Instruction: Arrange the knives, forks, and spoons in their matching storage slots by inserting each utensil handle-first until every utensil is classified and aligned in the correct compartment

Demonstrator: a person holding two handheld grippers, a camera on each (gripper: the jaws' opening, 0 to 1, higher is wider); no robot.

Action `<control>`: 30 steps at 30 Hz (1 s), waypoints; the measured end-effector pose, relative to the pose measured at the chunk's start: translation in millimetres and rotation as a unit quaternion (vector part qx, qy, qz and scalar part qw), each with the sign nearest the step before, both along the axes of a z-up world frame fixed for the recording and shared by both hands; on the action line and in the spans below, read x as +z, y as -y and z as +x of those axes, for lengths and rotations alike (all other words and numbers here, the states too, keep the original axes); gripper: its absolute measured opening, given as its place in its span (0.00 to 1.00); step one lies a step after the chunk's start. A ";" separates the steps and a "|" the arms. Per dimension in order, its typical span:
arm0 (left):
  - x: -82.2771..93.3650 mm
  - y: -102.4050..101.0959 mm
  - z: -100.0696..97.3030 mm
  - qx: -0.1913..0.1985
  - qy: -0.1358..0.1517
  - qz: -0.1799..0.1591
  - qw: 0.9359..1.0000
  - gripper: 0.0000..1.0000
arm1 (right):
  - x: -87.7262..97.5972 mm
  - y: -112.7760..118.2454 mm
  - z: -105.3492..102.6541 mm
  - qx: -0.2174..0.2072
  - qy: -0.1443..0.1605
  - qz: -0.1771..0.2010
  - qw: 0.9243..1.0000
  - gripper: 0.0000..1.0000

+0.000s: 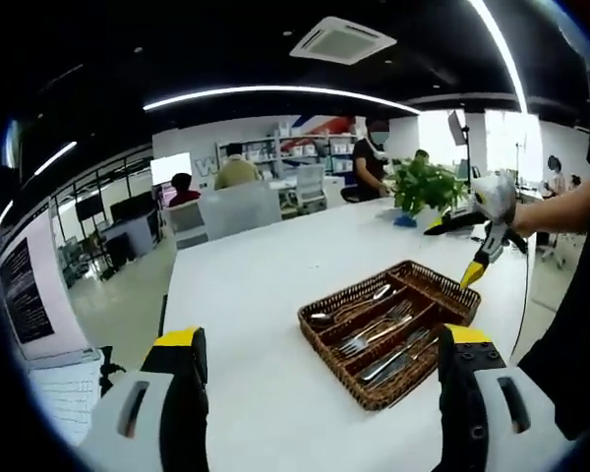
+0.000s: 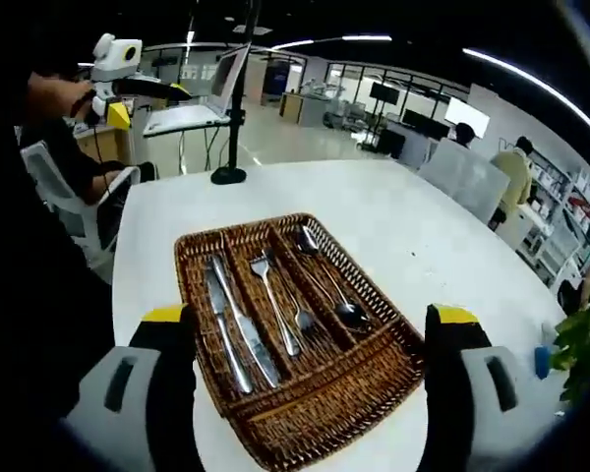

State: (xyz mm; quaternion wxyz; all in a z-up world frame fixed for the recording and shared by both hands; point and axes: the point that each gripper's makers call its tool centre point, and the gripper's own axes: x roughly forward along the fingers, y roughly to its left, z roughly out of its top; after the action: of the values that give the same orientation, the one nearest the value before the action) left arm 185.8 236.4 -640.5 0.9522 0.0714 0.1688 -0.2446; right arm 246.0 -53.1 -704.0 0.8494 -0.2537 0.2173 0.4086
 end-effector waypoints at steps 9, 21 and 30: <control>-25.2 25.5 23.2 -0.075 0.010 0.036 0.996 0.99 | 29.0 9.2 -4.2 -0.071 -0.008 0.125 0.990 1.00; -32.6 24.4 48.7 -0.078 0.009 0.039 0.996 0.99 | 2.1 47.7 -30.6 -0.084 -0.017 0.084 0.993 1.00; -31.6 23.5 35.4 -0.077 -0.001 0.028 0.997 0.99 | 16.1 66.1 -36.6 -0.119 -0.009 0.119 0.986 1.00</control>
State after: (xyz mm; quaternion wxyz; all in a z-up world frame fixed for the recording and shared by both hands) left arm 221.2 212.9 -672.1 0.9280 0.1103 0.1707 -0.3123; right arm 209.3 -119.1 -687.9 0.9140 -0.1191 0.2037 0.3300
